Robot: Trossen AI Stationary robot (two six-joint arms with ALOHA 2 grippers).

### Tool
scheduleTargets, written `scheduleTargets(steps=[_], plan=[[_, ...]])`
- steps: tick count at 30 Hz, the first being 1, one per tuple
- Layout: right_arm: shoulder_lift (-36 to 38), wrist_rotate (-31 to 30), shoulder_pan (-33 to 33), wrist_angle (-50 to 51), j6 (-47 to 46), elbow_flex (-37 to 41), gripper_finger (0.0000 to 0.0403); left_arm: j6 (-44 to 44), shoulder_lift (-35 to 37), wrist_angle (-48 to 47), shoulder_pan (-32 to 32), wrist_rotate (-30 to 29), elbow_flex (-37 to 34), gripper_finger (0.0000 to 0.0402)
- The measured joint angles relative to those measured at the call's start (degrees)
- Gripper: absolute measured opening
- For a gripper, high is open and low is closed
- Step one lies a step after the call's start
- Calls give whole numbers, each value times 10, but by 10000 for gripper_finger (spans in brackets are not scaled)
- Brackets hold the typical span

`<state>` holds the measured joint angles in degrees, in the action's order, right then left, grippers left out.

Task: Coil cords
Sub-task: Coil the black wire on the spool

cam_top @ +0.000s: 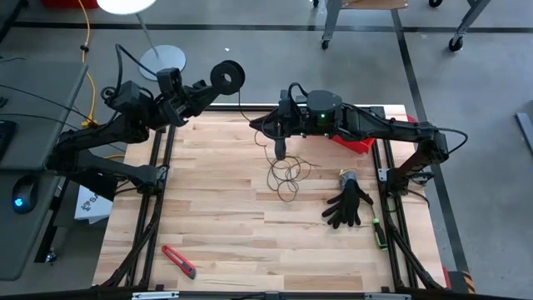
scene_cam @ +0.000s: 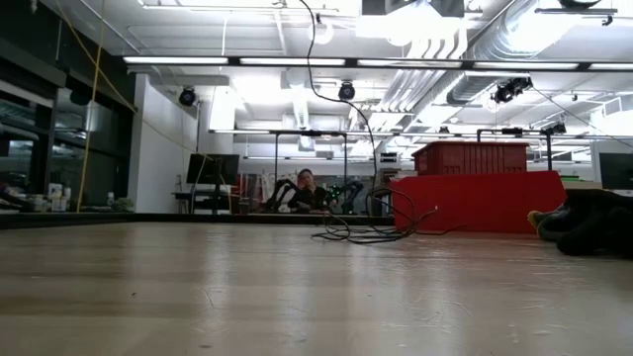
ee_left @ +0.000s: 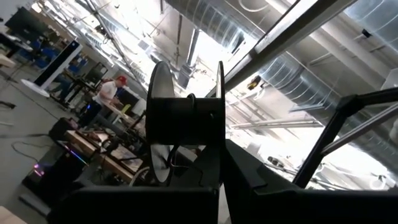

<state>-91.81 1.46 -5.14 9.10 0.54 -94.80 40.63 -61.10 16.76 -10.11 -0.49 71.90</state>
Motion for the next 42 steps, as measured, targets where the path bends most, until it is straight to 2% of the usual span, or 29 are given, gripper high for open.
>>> scheduleTargets(steps=[4,12,15,18,26,31,36,38,42], plan=[[-17,-21,16,-46,0,0,3,63,-7,0,0,12,0,0],[-71,-15,34,-169,-5,0,1,293,-17,3,0,64,0,0],[-83,-15,33,-224,-5,0,1,351,-23,-1,2,93,0,0],[-84,-15,26,-255,-5,0,1,386,-27,-2,15,96,0,0],[-85,-14,-1,-254,-5,0,0,417,-41,-14,61,99,0,0],[-84,19,-18,-258,-5,0,0,390,-34,-77,83,111,0,0],[-82,58,-28,-251,-31,-8,0,342,-20,-101,88,72,0,0],[-81,68,-29,-250,-35,-13,0,323,-18,-91,86,47,0,0],[-80,86,-25,-248,-42,-16,0,317,-19,-41,67,36,0,0]])
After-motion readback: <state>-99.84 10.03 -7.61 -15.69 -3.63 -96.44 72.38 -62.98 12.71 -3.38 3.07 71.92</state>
